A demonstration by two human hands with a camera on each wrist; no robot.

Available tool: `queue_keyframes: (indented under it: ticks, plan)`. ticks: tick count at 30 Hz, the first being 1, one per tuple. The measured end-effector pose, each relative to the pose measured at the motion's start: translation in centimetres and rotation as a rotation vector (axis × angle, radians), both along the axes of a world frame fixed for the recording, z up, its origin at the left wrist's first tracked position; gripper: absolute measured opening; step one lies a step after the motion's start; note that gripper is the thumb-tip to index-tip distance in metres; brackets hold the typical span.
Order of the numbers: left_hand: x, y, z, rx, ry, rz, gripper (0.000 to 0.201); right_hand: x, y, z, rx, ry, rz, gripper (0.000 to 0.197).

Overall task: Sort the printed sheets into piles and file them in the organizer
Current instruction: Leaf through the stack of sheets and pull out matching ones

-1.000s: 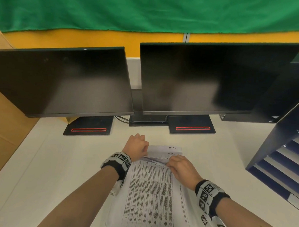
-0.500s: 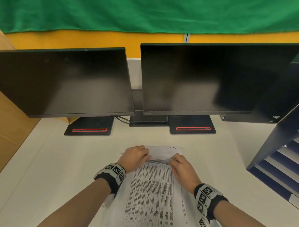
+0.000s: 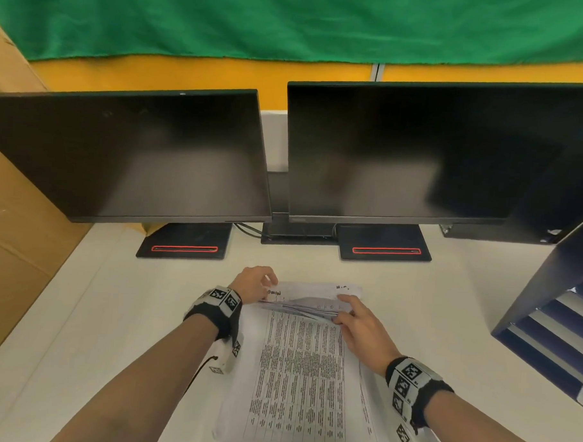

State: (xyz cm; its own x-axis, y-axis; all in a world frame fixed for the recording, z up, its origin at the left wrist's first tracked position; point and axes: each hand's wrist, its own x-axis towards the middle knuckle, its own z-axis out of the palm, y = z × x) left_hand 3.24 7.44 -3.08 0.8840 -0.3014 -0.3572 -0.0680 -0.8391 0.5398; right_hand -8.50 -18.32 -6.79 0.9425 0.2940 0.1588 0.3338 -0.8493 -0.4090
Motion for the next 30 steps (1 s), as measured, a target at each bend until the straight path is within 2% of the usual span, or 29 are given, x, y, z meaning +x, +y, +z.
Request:
queue_keyframes:
  ticks: [4, 8, 12, 14, 18, 20, 24, 26, 30]
  plan:
    - [-1.0, 0.1, -0.7, 0.077, -0.159, -0.061, 0.023, 0.6, 0.3, -0.3, -0.007, -0.038, 0.036, 0.022]
    - [-2.1, -0.2, -1.1, 0.181, -0.363, -0.122, 0.008, 0.5, 0.4, -0.1, -0.097, -0.099, 0.04, 0.024]
    - [-3.2, 0.0, -1.3, 0.3, -0.544, -0.244, 0.015, 0.5, 0.8, 0.8, -0.194, -0.137, 0.008, 0.023]
    - [-3.4, 0.4, -1.6, 0.274, -0.599, -0.301, 0.016, 0.8, 0.8, 0.7, -0.173, -0.119, 0.016, 0.023]
    - [-3.8, 1.1, -1.6, 0.175, -0.565, -0.332, 0.015, 1.3, 0.7, 0.6, -0.065, 0.108, 0.055, 0.017]
    - [-4.0, 1.2, -1.3, 0.126, -0.481, -0.315, 0.015, 1.6, 0.8, 0.5, -0.081, 0.142, 0.065, 0.018]
    - [-3.7, 0.5, -0.8, -0.057, -0.244, -0.067, 0.022, 2.1, 1.3, 0.8, -0.133, 0.141, 0.122, 0.02]
    - [-3.3, 0.0, -0.8, -0.036, -0.195, -0.021, 0.028, 2.1, 1.4, 1.0, -0.154, 0.132, 0.141, 0.021]
    - [-2.9, -1.1, -0.8, 0.097, -0.178, -0.085, 0.025, 1.6, 1.3, 1.2, -0.091, 0.121, 0.102, 0.017]
